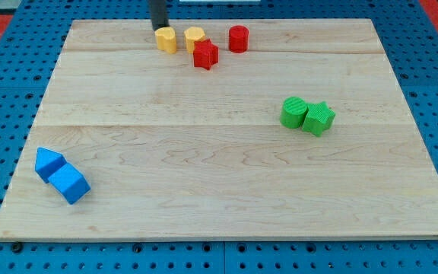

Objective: Move the yellow heart diagonally left side to the yellow hexagon

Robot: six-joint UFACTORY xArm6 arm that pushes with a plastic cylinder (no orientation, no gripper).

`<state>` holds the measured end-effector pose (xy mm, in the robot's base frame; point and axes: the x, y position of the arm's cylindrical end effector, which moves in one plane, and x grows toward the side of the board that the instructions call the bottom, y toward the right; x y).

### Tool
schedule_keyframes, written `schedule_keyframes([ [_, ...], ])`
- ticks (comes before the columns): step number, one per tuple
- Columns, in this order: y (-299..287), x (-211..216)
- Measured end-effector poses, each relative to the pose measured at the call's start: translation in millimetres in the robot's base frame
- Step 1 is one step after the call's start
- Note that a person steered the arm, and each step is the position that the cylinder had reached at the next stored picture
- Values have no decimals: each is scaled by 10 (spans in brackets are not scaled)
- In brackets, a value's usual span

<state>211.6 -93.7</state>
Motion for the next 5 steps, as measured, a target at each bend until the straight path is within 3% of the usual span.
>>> schedule_keyframes([
  [1, 204, 1],
  [3, -684, 0],
  [5, -687, -26],
])
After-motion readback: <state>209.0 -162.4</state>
